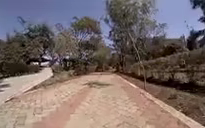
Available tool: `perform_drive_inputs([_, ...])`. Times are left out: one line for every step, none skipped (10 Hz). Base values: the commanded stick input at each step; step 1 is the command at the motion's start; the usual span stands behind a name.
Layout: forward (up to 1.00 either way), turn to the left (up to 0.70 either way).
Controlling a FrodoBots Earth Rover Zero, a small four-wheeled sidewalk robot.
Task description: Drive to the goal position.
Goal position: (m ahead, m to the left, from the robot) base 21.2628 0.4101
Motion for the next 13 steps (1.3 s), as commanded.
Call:
perform_drive_inputs([1.0,0.0])
perform_drive_inputs([1.0,0.0])
perform_drive_inputs([1.0,0.0])
perform_drive_inputs([1.0,0.0])
perform_drive_inputs([1.0,0.0])
perform_drive_inputs([1.0,0.0])
perform_drive_inputs([1.0,0.0])
perform_drive_inputs([1.0,0.0])
perform_drive_inputs([1.0,0.0])
perform_drive_inputs([1.0,0.0])
perform_drive_inputs([1.0,0.0])
perform_drive_inputs([1.0,0.0])
perform_drive_inputs([1.0,0.0])
